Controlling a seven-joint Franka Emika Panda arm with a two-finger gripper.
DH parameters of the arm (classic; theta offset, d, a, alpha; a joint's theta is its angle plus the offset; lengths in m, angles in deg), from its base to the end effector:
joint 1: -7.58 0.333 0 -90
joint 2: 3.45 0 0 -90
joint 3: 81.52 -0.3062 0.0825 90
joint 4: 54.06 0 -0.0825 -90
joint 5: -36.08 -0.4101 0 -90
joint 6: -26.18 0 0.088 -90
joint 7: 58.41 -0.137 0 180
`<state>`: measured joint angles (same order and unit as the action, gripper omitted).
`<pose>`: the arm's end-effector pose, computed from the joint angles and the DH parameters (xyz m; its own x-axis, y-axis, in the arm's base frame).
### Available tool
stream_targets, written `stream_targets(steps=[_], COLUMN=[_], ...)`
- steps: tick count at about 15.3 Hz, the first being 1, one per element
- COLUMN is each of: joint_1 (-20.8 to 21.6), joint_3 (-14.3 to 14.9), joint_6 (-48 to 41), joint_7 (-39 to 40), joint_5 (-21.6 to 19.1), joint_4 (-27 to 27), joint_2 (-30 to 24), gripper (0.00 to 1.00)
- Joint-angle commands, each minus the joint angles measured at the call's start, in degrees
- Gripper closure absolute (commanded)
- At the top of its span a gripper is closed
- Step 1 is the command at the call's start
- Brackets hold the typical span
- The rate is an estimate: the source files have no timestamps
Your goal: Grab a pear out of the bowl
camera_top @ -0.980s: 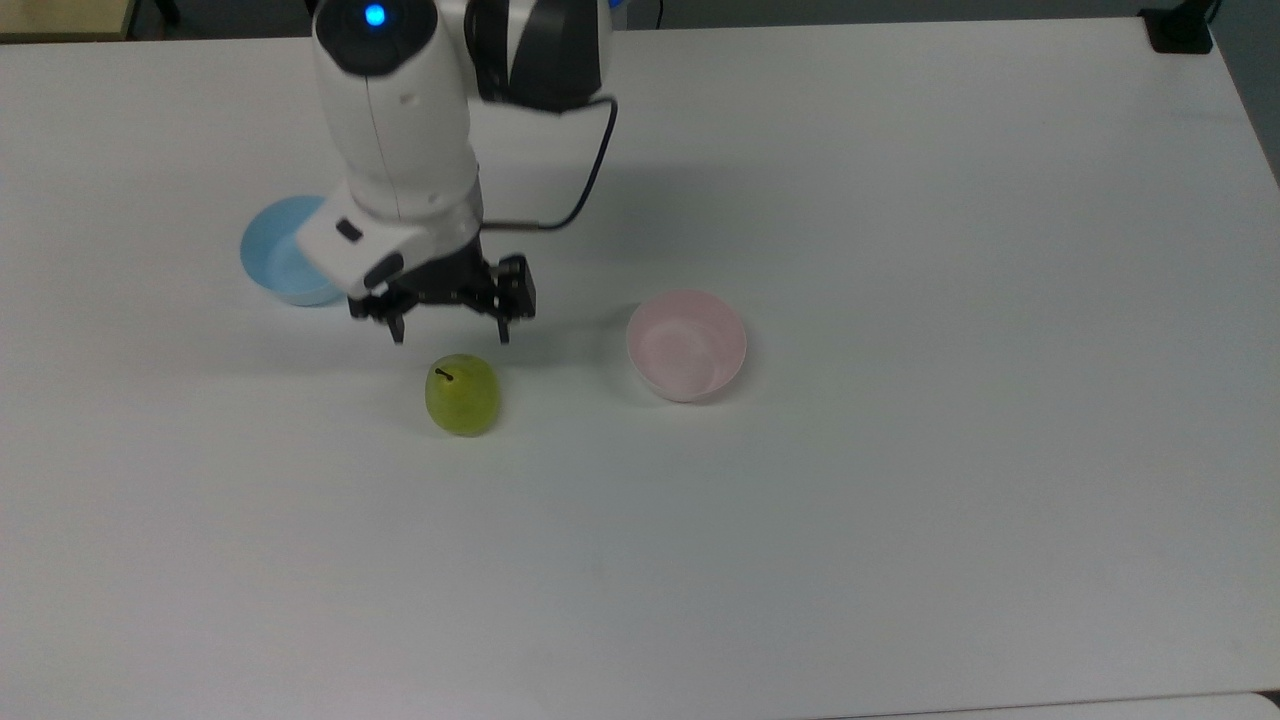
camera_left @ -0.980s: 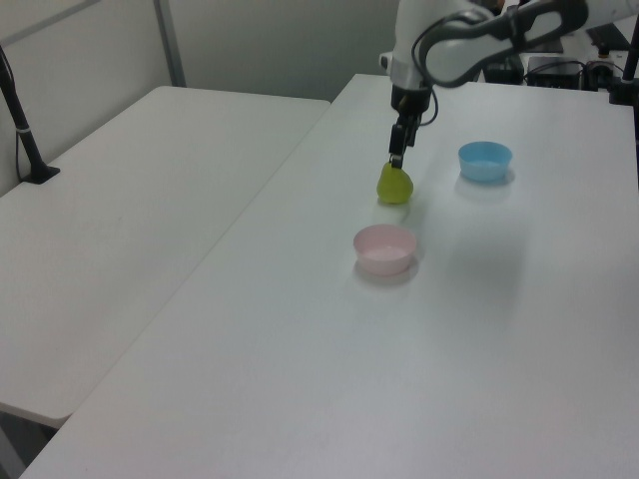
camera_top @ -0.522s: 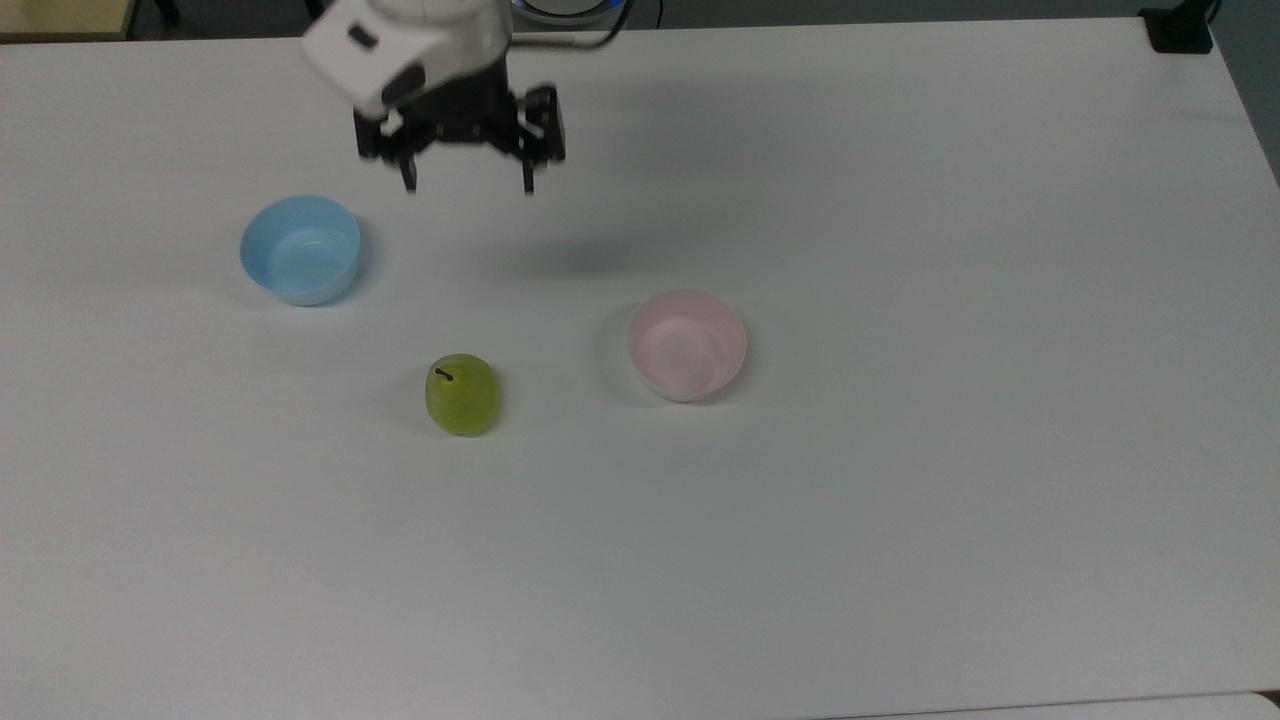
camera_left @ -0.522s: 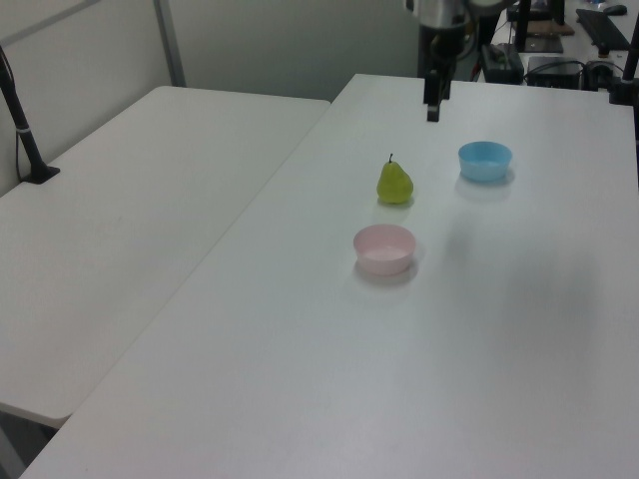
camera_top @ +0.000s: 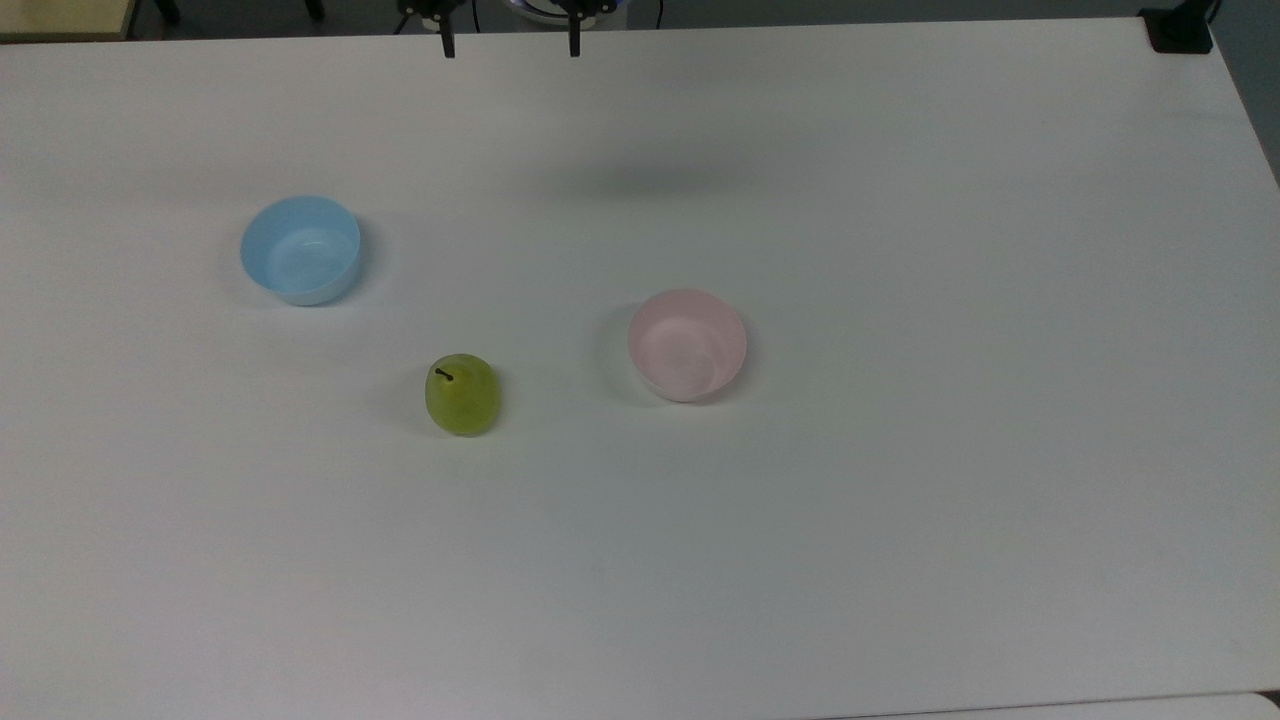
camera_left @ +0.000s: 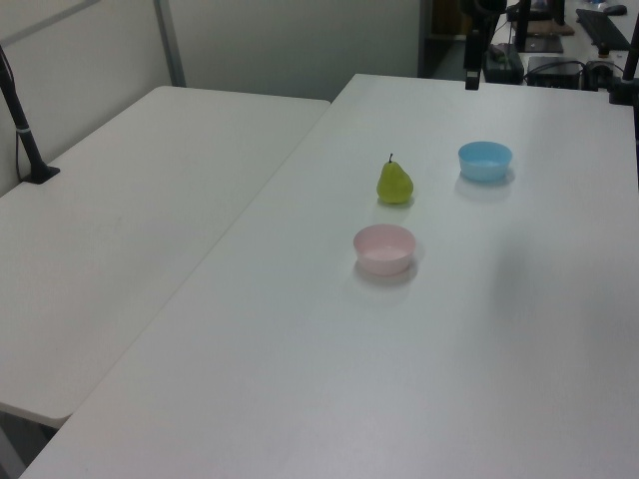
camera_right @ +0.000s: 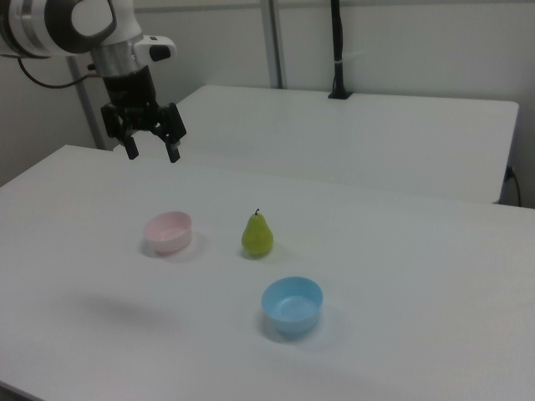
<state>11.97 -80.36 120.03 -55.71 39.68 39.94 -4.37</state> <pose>0.5809 0.0245 0.5653 0.9942 0.1074 0.0104 0.1066 -0.9923 0.0629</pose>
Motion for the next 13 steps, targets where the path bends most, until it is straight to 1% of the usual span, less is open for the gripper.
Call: stream_targets(steps=[1, 13], joint_1=[0.5, 0.4], joint_3=[0.2, 0.1], joint_6=[-0.1, -0.6], joint_7=[-1.6, -2.6], joint_5=[1.0, 0.9], joint_4=[2.2, 2.0], joint_2=[-1.1, -0.9], gripper=[0.0, 0.0])
